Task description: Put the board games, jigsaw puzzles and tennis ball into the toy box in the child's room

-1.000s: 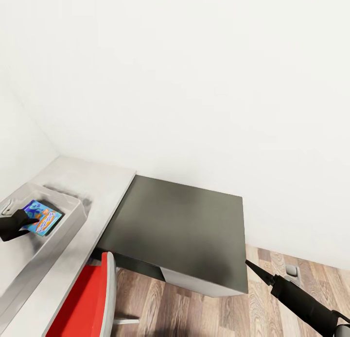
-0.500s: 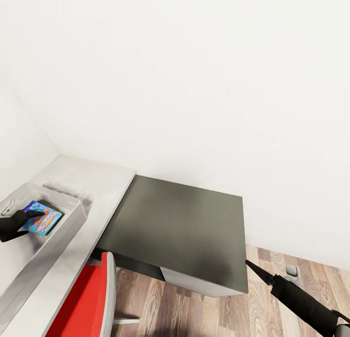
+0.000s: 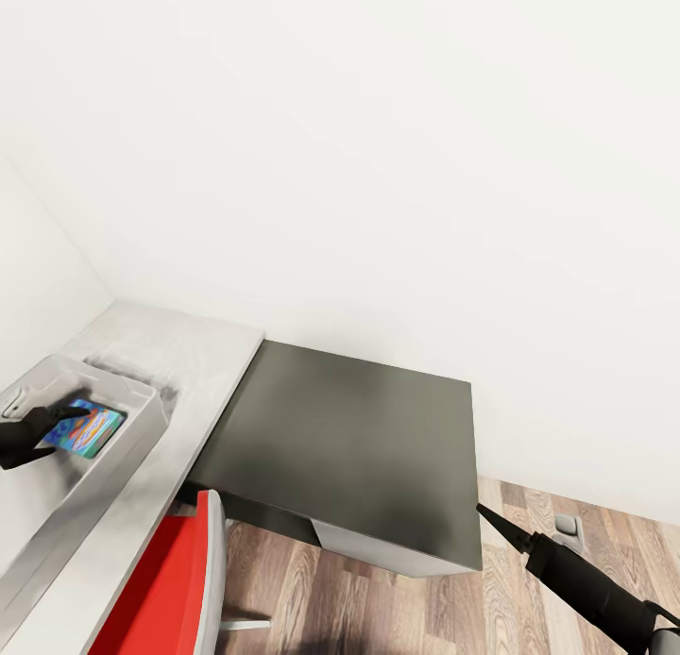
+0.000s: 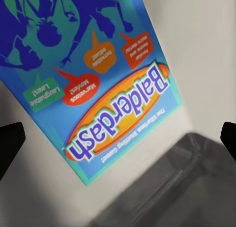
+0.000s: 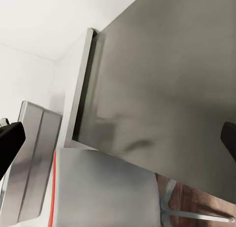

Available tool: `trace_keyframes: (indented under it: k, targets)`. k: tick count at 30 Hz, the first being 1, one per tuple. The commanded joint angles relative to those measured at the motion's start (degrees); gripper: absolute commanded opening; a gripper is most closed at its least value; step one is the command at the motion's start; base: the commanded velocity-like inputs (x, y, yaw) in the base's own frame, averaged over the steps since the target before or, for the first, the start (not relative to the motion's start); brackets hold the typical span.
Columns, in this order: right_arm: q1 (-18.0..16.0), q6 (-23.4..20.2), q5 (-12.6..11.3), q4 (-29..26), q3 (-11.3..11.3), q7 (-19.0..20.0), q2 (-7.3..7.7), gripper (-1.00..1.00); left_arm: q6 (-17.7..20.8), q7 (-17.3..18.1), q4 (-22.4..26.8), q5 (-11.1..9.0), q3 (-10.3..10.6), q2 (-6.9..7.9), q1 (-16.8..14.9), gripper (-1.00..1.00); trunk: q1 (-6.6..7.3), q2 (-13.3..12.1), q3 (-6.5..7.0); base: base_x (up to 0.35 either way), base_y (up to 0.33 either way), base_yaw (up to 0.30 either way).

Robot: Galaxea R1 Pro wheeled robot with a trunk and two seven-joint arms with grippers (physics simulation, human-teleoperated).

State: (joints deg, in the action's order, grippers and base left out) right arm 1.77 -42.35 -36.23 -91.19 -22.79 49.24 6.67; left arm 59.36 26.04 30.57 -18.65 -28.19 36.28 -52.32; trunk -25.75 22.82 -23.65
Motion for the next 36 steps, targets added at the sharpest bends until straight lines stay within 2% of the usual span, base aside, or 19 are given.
trace_keyframes:
  k: [1,16,27,36]
  targets:
    - [0.0,-0.3,-0.3,0.0,0.0,0.0,0.01,1.00,0.3,0.5,0.0,0.4,-0.3,-0.02,-0.1,1.00,-0.03,0.1,-0.08,0.000,0.000,0.000]
    - [0.0,-0.4,-0.3,0.0,0.0,0.0,0.01,1.00,0.5,0.6,0.0,-2.1,-0.2,0.58,-0.1,1.00,-0.03,0.1,-0.08,0.000,0.000,0.000]
    - [0.0,-0.4,-0.3,0.0,0.0,0.0,0.01,1.00,0.6,0.7,0.0,-2.3,-0.2,0.80,-0.1,1.00,-0.03,0.1,-0.08,0.000,0.000,0.000]
    - [0.0,-0.4,-0.3,0.0,0.0,0.0,0.01,1.00,0.6,0.7,0.0,-2.4,-0.2,2.00,-0.1,1.00,-0.03,0.1,-0.08,0.000,0.000,0.000]
